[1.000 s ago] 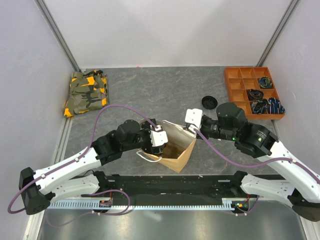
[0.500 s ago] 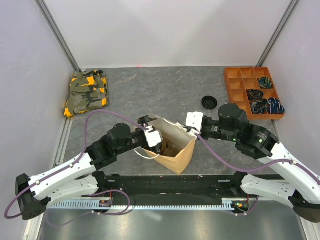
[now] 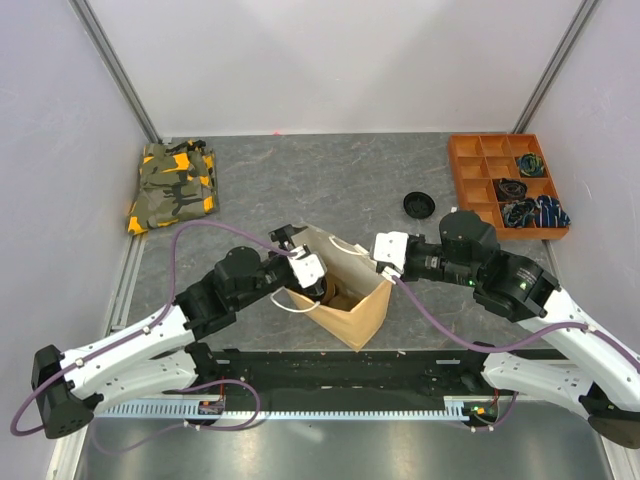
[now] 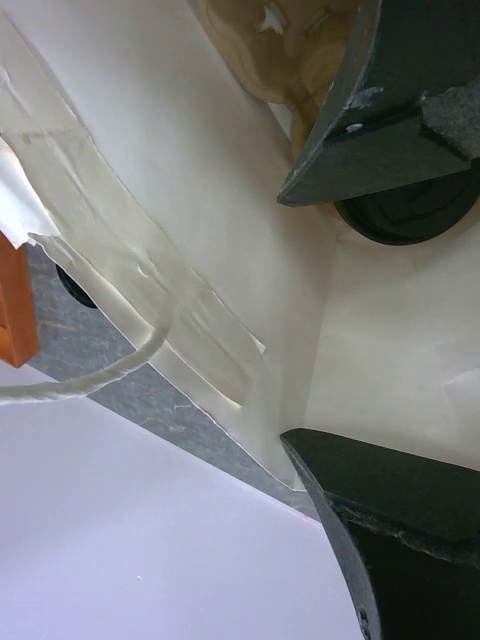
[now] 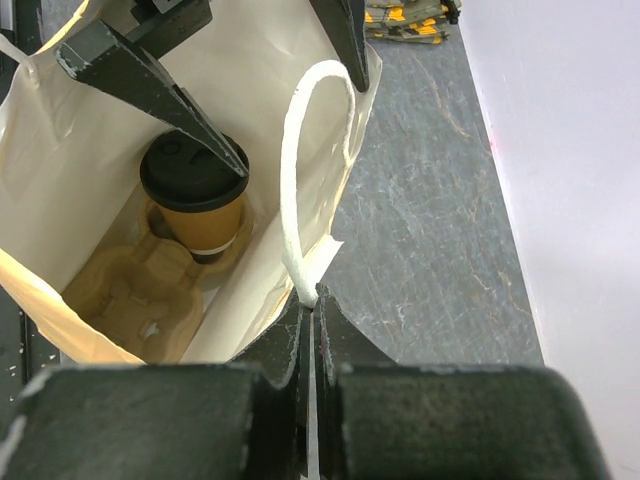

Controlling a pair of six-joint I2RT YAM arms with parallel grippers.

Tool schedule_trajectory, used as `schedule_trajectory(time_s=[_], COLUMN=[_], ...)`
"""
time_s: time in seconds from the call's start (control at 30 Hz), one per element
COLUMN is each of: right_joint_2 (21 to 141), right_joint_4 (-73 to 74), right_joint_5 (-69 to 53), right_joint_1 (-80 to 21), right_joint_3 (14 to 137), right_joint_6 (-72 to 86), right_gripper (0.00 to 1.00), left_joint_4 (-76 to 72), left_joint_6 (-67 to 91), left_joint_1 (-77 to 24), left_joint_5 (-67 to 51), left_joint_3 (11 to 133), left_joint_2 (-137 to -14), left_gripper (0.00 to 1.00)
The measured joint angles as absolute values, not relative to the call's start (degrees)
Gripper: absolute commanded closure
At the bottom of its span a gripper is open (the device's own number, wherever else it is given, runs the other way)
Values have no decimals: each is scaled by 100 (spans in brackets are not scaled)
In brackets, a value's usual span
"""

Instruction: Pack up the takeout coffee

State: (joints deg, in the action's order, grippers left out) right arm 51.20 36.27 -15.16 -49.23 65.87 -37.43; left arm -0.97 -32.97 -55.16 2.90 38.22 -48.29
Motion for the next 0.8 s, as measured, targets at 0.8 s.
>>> schedule_trajectory(time_s=[0.8], right_joint_2=[5057], right_joint_4=[3365], right_joint_5=[-1487], right_joint_1=[-4923], right_joint_3=[6368], right_joint_6=[-4056], right_gripper=[100], left_joint_4=[1035], left_joint_6=[-1782], left_joint_1=[-5509], left_joint_5=[596], left_joint_3=[5004], left_joint_2=[-4991], left_gripper=[2])
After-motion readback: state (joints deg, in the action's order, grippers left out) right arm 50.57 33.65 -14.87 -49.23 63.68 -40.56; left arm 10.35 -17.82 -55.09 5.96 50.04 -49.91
